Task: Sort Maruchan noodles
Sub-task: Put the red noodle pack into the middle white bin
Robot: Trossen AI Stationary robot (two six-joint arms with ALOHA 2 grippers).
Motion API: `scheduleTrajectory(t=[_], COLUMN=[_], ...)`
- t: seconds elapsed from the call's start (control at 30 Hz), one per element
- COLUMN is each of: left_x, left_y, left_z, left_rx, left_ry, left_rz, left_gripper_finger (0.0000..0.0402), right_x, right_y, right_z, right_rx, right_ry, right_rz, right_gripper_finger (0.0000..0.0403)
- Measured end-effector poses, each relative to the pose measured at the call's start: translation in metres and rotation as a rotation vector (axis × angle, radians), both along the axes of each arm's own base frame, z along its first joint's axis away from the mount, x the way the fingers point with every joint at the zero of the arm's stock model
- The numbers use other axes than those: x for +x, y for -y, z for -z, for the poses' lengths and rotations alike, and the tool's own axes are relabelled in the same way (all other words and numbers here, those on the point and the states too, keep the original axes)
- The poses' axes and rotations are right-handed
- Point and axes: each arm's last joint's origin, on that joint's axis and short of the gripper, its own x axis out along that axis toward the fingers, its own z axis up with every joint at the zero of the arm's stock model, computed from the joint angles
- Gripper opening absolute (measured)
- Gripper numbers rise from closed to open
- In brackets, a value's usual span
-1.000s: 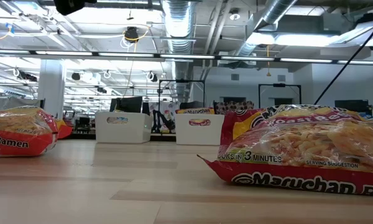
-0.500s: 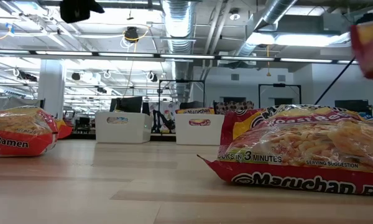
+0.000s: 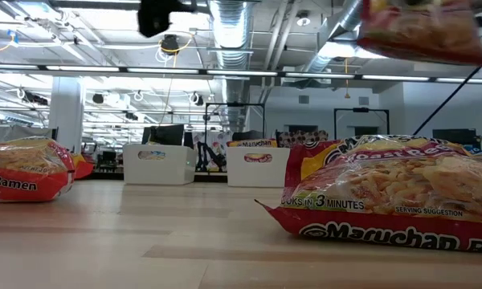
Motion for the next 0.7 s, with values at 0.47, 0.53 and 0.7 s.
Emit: scheduleTrajectory(t=[0.47,0.53,0.7], left_x=[0.037,0.038,0.041], left_y=[-0.004,-0.005,-0.005], left_z=[0.003,0.004,0.002], left_rx=[0.083,0.084,0.112], left_ry=[0.158,0.158,0.192], left_rz=[0.064,0.064,0.061], left_gripper_finger=[0.0199,0.0199,0.0199], right_x=[0.039,0.042,0.046], right_y=[0.039,0.043,0.052], right_z=[-0.038,-0.04,-0.043], right_rx=[-0.12,-0.125,-0.133], right_ry=[0.261,0.281,0.318], right_rz=[-0.222,-0.232,-0.221], right_gripper_finger=[0.0005,0.0005,0.0005])
